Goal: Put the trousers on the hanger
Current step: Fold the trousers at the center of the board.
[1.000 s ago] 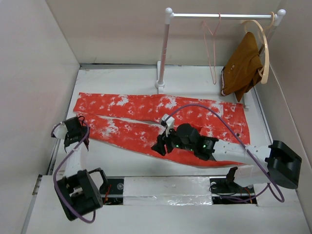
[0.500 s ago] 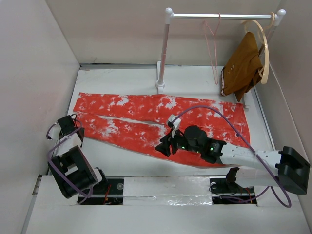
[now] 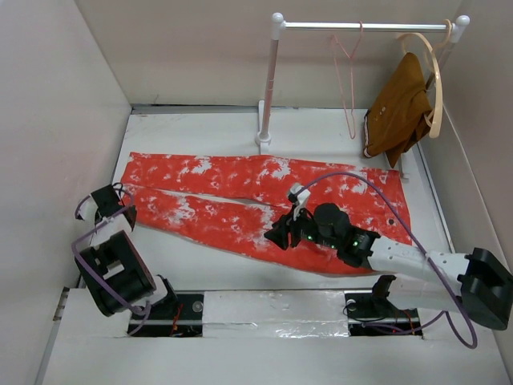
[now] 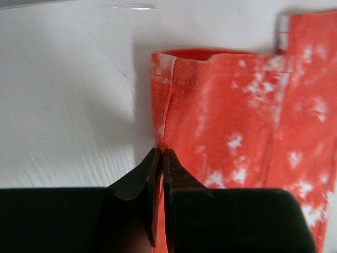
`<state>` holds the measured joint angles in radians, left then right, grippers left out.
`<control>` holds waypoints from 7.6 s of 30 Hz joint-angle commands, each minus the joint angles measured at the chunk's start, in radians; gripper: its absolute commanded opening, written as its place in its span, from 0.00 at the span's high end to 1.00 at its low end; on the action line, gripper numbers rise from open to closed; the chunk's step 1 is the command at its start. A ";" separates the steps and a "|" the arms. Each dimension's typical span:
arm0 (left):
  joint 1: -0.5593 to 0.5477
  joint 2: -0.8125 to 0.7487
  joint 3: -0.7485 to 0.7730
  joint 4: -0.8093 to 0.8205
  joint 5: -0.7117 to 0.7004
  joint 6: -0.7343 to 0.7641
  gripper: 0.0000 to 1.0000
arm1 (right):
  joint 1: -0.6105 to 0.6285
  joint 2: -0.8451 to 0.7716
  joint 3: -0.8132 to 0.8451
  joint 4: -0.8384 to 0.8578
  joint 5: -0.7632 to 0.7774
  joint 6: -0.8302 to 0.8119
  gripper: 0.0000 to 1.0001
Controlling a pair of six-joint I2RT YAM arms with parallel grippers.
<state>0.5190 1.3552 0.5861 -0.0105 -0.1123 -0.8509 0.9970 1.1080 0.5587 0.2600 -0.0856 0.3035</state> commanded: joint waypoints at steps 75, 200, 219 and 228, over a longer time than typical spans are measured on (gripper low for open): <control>-0.563 -1.028 0.139 -0.269 0.197 0.328 1.00 | -1.345 -0.047 0.071 -0.472 0.142 0.264 0.41; -0.349 0.507 0.886 -0.342 -0.487 0.253 1.00 | -1.198 0.762 0.949 -0.547 0.431 0.233 0.97; -0.367 0.415 0.837 -0.195 -0.279 0.242 0.41 | -1.279 0.630 0.756 -0.362 0.051 0.322 0.05; -0.379 0.092 0.543 -0.148 -0.141 0.130 0.35 | -1.299 0.327 0.302 -0.064 -0.091 0.410 0.02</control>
<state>0.1490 1.5368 1.1957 -0.1909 -0.3172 -0.6594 -0.3054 1.5211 0.9302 0.0288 -0.1200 0.6895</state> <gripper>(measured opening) 0.644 0.990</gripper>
